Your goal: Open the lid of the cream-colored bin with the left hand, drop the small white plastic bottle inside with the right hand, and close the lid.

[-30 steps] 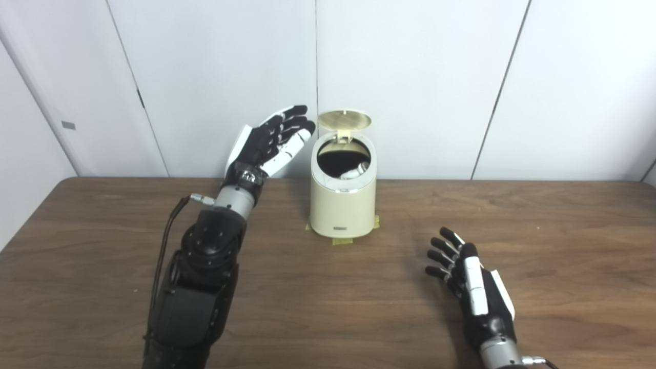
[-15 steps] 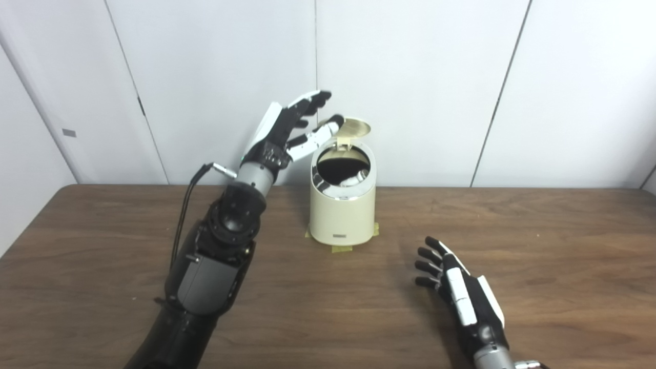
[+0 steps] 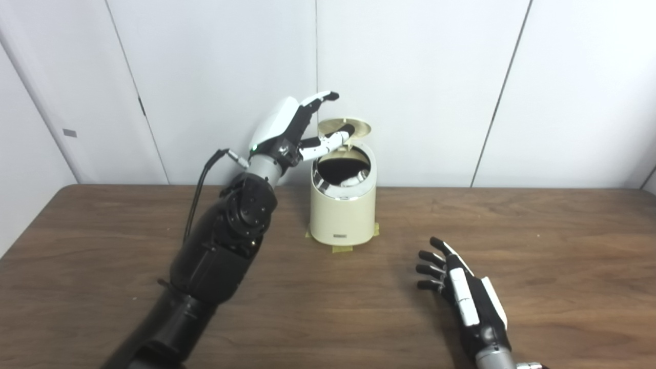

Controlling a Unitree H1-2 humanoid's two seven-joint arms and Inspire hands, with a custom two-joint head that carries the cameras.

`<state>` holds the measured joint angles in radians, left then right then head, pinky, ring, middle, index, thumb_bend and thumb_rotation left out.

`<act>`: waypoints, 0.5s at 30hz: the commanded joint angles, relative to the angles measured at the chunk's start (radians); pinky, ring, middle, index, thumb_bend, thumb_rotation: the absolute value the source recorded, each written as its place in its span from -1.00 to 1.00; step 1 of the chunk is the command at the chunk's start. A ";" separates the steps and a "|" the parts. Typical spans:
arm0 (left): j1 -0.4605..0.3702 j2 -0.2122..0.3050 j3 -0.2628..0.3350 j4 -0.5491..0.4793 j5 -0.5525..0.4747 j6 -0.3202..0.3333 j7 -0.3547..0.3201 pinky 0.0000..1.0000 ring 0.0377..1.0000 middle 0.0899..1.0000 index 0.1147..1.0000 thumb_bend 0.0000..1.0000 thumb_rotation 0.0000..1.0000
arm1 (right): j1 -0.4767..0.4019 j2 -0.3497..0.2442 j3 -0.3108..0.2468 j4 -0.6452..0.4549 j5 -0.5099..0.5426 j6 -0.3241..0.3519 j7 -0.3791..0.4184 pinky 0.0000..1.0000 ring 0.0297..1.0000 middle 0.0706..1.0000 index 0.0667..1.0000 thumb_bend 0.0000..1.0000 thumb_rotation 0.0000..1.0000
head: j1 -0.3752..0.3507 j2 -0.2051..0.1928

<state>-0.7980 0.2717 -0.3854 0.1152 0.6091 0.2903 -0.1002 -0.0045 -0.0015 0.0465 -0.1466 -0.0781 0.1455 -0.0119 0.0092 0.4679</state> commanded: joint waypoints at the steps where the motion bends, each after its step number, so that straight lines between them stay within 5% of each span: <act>1: -0.090 0.050 -0.046 0.015 0.126 -0.072 0.018 0.54 0.76 0.76 0.73 0.09 0.23 | -0.012 0.010 0.004 -0.017 0.002 -0.025 -0.002 0.25 0.47 0.55 0.72 0.11 1.00 | 0.000 0.001; 9: -0.136 0.072 -0.127 0.065 0.292 -0.117 -0.044 0.66 0.74 0.64 0.60 0.18 0.33 | -0.007 0.027 0.017 -0.006 0.013 -0.043 0.003 0.25 0.45 0.47 0.69 0.11 1.00 | -0.005 0.014; 15: -0.141 0.066 -0.126 0.059 0.356 -0.124 -0.088 0.67 0.71 0.59 0.55 0.17 0.40 | -0.016 0.001 0.042 -0.010 -0.057 -0.041 -0.005 0.21 0.44 0.48 0.72 -0.05 1.00 | -0.001 0.023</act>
<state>-0.8653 0.3293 -0.5246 0.1946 0.9400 0.1721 -0.1974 0.0020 0.0046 0.0782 -0.1439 -0.1201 0.1303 -0.0252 0.0077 0.4909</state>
